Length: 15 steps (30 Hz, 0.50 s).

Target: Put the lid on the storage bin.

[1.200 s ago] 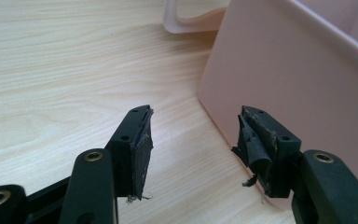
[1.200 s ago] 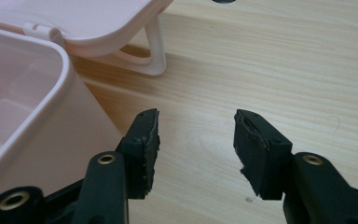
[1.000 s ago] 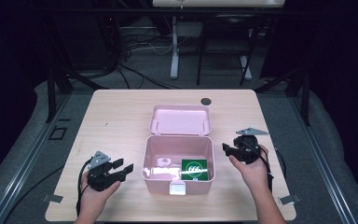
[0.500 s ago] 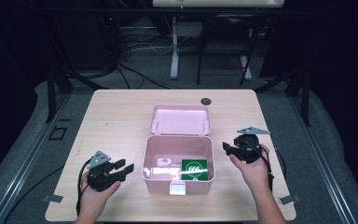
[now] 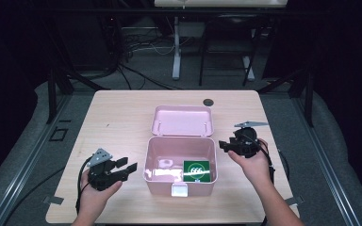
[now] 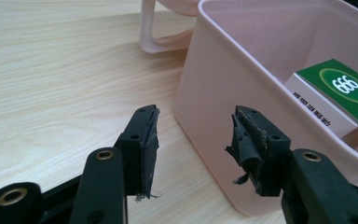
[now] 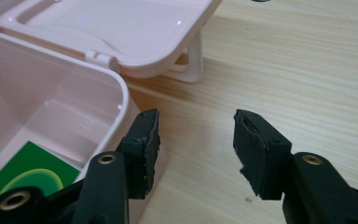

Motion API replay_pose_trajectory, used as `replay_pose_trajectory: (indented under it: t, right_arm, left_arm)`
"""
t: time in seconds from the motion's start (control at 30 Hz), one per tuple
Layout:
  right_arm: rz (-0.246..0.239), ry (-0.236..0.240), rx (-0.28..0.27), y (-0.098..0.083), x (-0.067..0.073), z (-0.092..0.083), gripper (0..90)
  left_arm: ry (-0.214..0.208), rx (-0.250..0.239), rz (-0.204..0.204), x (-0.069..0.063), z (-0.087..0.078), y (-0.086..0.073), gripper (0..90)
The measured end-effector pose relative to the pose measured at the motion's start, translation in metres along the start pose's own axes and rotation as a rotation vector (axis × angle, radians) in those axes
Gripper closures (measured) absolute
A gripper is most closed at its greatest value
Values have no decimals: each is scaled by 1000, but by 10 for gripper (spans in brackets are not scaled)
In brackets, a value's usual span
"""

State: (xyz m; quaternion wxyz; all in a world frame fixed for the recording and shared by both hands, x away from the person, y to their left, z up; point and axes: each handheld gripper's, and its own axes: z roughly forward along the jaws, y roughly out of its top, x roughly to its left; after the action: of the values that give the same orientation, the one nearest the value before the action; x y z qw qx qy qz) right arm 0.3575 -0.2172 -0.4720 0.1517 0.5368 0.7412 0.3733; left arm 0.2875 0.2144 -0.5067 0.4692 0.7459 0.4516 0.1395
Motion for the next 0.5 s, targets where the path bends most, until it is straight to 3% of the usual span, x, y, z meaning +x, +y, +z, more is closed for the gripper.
replay_pose_trajectory:
  t: [0.2,0.3,0.47,0.5]
  right_arm:
    - [10,22,19,11,3,-3,502]
    - [-2,23,50,17,5,-6,502]
    - [-15,25,44,25,7,-7,501]
    - [-16,22,66,27,7,-8,502]
  left_arm:
    - [-11,2,1,-2,-3,4,498]
    - [-15,4,2,-5,-3,7,492]
    - [-25,12,17,-9,-1,14,489]
    - [-29,13,18,-11,0,16,489]
